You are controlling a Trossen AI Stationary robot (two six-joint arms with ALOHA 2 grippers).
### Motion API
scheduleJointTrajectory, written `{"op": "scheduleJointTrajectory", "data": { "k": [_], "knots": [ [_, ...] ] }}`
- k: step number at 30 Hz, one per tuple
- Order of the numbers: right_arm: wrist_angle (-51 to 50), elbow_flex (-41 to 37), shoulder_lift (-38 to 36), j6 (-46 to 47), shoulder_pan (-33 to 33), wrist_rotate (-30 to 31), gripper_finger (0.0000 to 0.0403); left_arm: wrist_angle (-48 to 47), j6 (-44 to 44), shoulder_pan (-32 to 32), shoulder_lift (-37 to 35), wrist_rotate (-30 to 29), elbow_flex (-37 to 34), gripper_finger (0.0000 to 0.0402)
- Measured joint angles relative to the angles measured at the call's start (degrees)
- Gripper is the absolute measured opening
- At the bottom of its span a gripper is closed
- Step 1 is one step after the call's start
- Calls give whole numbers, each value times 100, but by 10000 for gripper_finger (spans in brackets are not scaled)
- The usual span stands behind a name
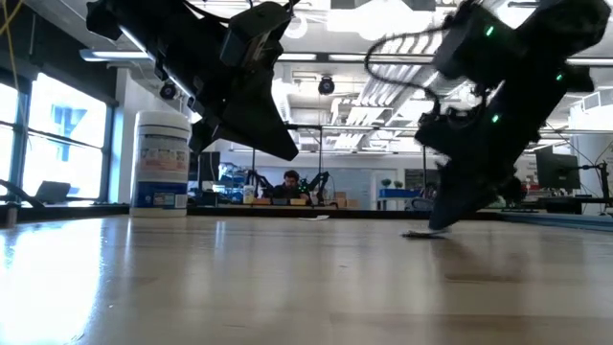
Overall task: Pick & Place First Aid Supplies
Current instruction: Put the towelette pack into the right red bin
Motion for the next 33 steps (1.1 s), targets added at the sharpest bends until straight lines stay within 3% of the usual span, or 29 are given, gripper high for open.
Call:
{"op": "scheduleJointTrajectory", "data": {
  "k": [11,17,28,33],
  "knots": [
    [-421,20,-1866,-19,1173,-578,1,3,0,-2,0,1,0,1],
    [-1095,20,-2695,1223,2012,-1261,1,1,2,0,0,2,0,1],
    [-2477,24,-3104,2864,3237,-2961,1,-3,-1,-2,0,2,0,1],
    [-2819,4,-3087,3067,3585,-3048,1,-2,0,-1,0,2,0,1]
  ]
}}
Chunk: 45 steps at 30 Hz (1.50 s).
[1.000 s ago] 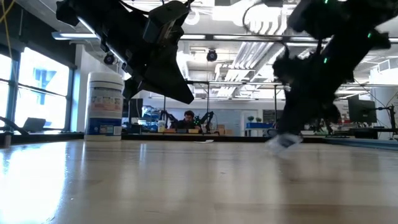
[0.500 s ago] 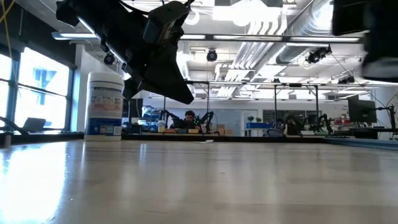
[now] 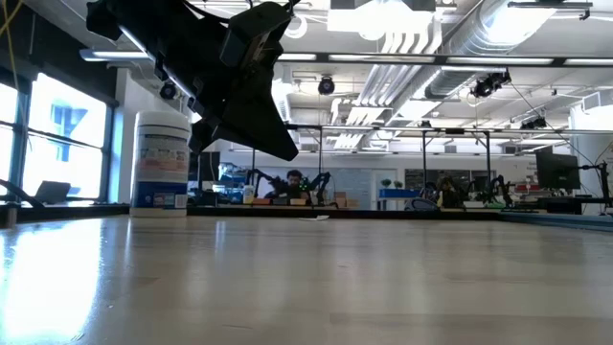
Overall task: Pick & Place First Aid Supplies
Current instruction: Put the towelette pack into the right red bin, then put the ointment pack into the left red bin
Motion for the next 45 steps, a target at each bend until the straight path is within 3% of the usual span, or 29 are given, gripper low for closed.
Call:
{"op": "scheduleJointTrajectory", "data": {
  "k": [5,11,18,23,28,34,36,41,45],
  "knots": [
    [-101,-2,154,9,222,591,6,0,-1,0,0,0,0,1],
    [-348,-4,309,392,234,6,28,0,-1,1,0,0,0,1],
    [-340,62,253,1131,108,-140,61,1,0,1,0,0,0,1],
    [-319,319,100,930,-229,-178,62,0,-1,0,0,0,0,1],
    [-90,457,50,6,-714,987,52,0,1,1,0,0,0,1],
    [447,457,136,-2272,-1231,4011,47,0,1,-1,0,0,0,1],
    [668,457,210,-2969,-1366,4775,47,0,1,-1,0,0,0,1],
    [1119,457,623,-4137,-1801,5499,49,0,1,-1,0,0,0,1],
    [1734,457,1280,-4270,-2260,5591,49,0,0,-1,0,0,0,1]
  ]
}}
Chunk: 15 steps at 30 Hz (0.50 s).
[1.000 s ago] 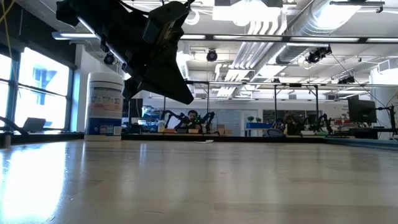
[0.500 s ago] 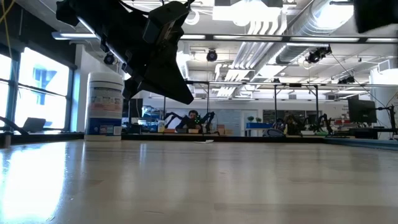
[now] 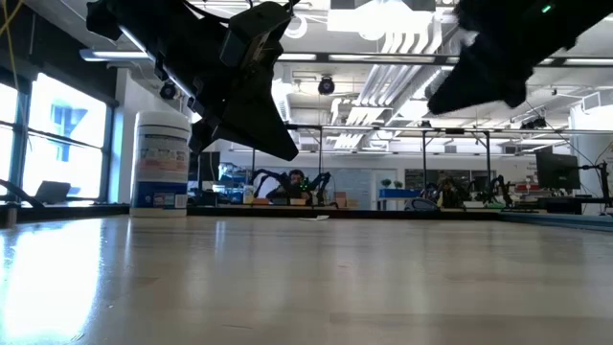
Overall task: Pick & Place First Aid Supplies
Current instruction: Put the ointment pack into the left red bin
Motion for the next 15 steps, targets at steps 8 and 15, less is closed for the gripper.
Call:
{"op": "scheduleJointTrajectory", "data": {
  "k": [8,15],
  "knots": [
    [2002,-2,1669,-673,-851,-1043,38,242,1,1,-2,-343,2,1],
    [2987,94,2262,-1421,-2758,-2977,8,-121,187,1,-2,-368,2,1]
  ]
}}
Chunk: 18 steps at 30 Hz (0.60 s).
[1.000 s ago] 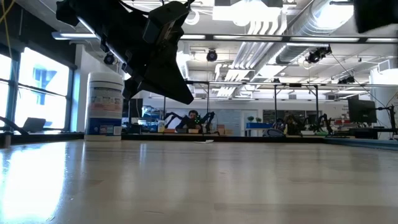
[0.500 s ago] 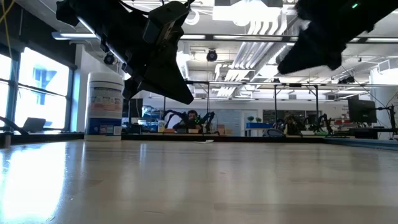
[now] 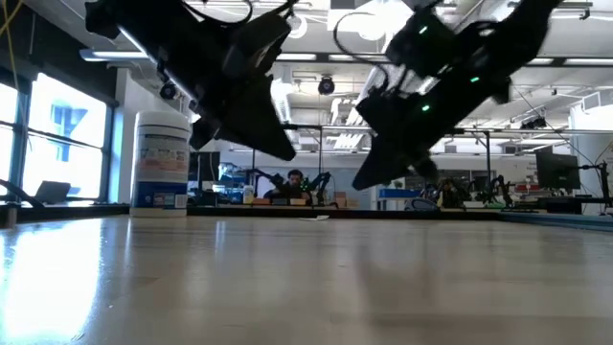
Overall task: Pick & Place First Aid Supplies
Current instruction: Put the ointment pack into the left red bin
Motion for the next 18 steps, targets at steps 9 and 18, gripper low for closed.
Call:
{"op": "scheduleJointTrajectory", "data": {
  "k": [9,18],
  "knots": [
    [-637,1663,949,-1079,-1743,-1059,1,-386,495,2,-7,34,-4,1],
    [-2191,3424,2042,-1240,-2638,-1042,7,-397,721,0,-9,374,-4,1]
  ]
}}
